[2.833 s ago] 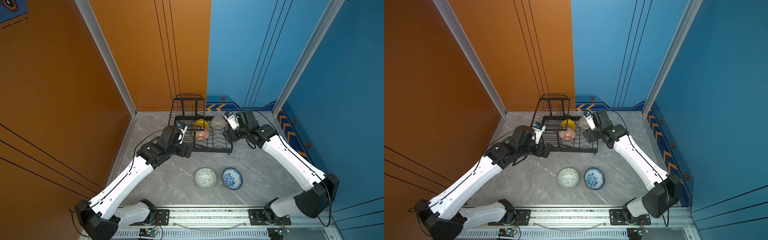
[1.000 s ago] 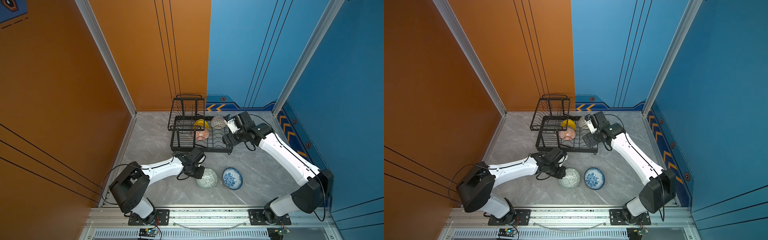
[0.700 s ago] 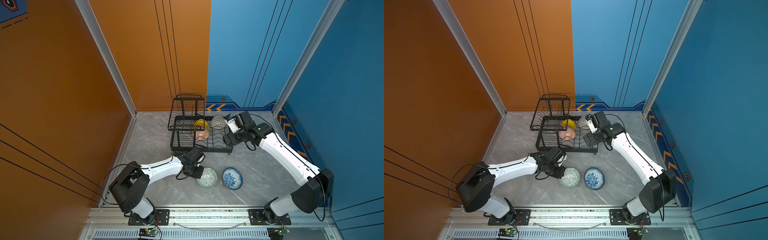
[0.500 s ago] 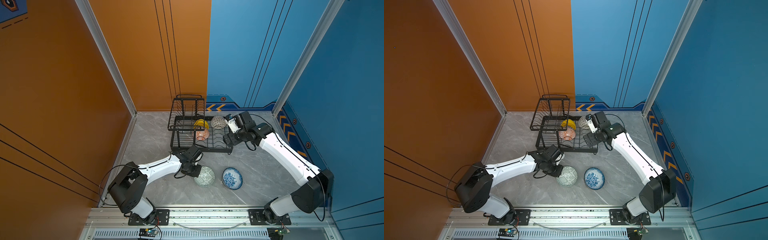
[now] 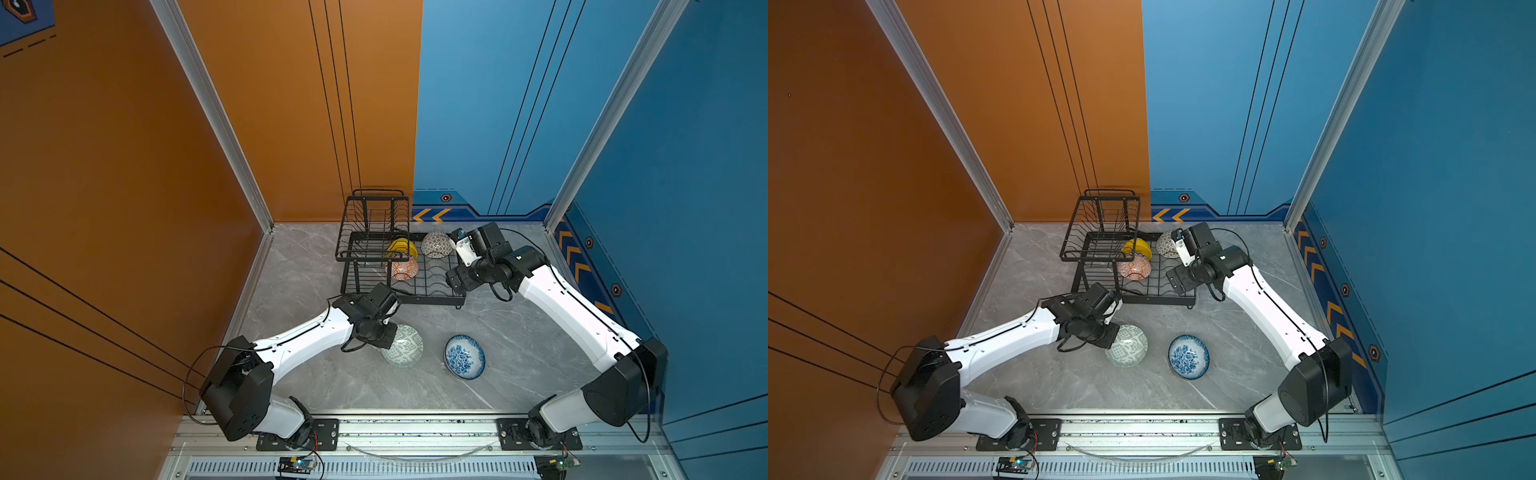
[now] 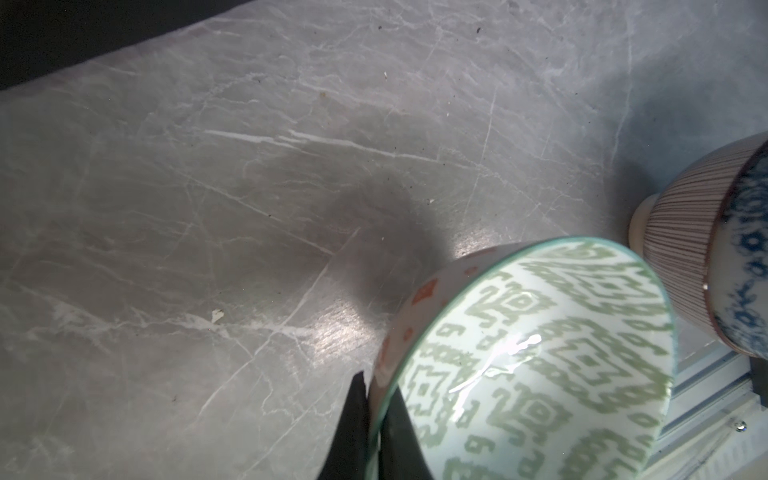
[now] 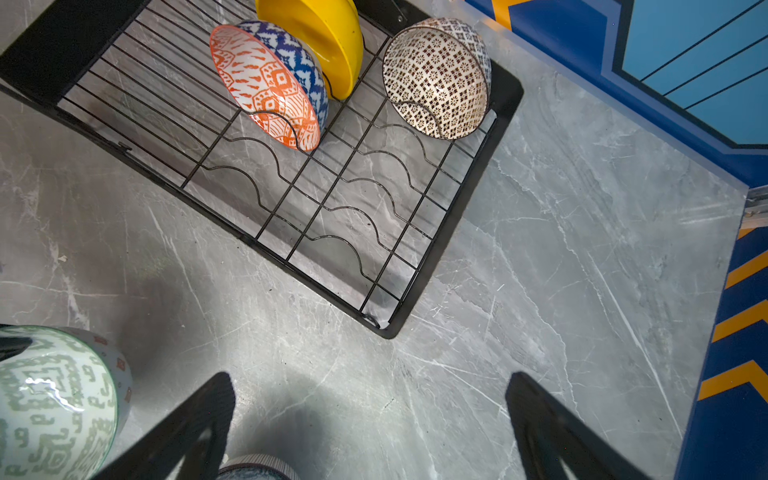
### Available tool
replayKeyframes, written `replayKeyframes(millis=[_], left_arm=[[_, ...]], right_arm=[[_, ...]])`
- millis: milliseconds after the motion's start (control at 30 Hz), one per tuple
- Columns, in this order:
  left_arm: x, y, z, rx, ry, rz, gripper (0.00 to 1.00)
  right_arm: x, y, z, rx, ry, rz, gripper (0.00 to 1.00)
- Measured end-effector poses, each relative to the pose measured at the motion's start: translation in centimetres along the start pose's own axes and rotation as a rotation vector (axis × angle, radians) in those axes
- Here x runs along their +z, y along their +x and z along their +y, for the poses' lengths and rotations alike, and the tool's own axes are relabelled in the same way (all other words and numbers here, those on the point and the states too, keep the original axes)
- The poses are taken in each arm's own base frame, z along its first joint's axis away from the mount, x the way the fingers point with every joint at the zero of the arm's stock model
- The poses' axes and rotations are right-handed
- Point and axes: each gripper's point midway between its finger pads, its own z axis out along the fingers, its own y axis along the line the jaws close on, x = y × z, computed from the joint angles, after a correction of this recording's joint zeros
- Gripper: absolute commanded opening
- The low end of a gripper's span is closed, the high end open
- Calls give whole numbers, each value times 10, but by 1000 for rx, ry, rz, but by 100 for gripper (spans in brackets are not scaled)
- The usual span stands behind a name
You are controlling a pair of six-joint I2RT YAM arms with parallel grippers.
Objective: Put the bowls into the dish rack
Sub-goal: 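Grasp the green-and-white bowl rim with the left gripper and lift it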
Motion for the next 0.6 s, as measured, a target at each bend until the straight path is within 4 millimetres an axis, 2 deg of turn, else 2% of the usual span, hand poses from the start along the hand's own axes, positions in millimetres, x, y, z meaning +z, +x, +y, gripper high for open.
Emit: replayKeyframes(millis=[133,367,600], left_arm=[[-15,-10,0,7,-14,-37,0],[-63,-41,-5,9,-11,-202,0],[-90,-60,-5,8,-32,-295,0]], right_arm=[[2,3,2,0,-13,9,100],[2,3,8,6,-45,5,100],[-13,-2,12,34,-75,-34,100]])
